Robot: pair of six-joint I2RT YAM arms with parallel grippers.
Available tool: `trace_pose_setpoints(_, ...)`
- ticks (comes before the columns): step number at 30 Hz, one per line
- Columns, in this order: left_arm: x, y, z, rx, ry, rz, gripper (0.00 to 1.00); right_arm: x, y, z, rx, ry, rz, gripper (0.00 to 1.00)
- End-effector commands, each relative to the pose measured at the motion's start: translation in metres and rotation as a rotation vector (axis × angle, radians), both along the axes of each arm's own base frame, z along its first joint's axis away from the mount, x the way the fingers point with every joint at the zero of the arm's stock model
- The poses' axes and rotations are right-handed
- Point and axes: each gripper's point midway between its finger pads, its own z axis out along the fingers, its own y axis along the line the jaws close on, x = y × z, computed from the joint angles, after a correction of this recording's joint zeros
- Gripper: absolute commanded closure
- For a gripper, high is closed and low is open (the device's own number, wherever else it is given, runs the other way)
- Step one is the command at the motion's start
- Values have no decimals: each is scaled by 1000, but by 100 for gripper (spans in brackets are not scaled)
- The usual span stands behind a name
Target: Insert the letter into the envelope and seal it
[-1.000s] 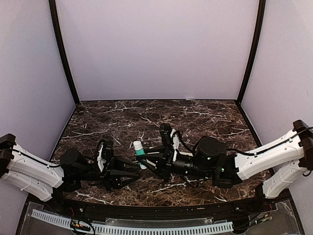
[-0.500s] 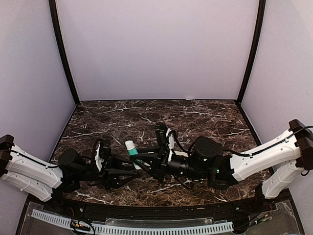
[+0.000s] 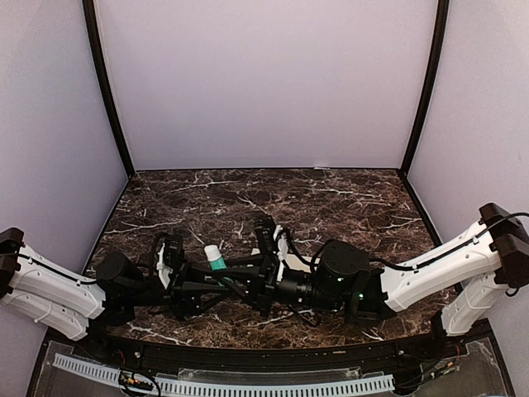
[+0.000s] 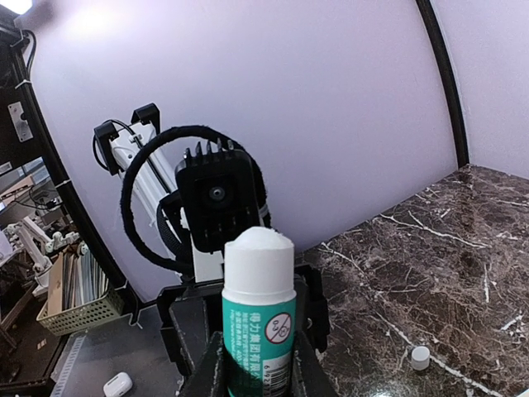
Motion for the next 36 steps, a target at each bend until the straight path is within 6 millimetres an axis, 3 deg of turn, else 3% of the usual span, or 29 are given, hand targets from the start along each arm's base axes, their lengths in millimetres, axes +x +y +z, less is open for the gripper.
trace_pose_setpoints(1, -4, 2, 8, -34, -18, -13, 70, -6, -1, 29, 100, -18, -3, 100)
trace_pose_setpoints(6, -5, 1, 6, -28, -20, -20, 69, -5, -2, 32, 112, -24, -9, 100)
trace_pose_setpoints(16, -7, 3, 8, -37, -27, -23, 88, -5, -1, 30, 114, -24, -15, 100)
trace_pose_setpoints(21, -5, 4, 7, -27, -27, -9, 93, 0, -8, 24, 93, -21, -47, 100)
trace_pose_setpoints(25, 5, 0, -1, 29, -25, 42, 93, 16, -11, 10, -53, -21, -145, 58)
trace_pose_setpoints(26, 11, -1, -2, 39, -23, 75, 93, 23, -12, 6, -101, -19, -186, 54)
trace_pose_setpoints(30, 30, 1, -12, 99, -26, 190, 93, 41, -12, 4, -226, -24, -297, 46)
trace_pose_setpoints(36, 47, 4, -21, 160, -31, 292, 93, 47, 4, 1, -295, -32, -335, 47)
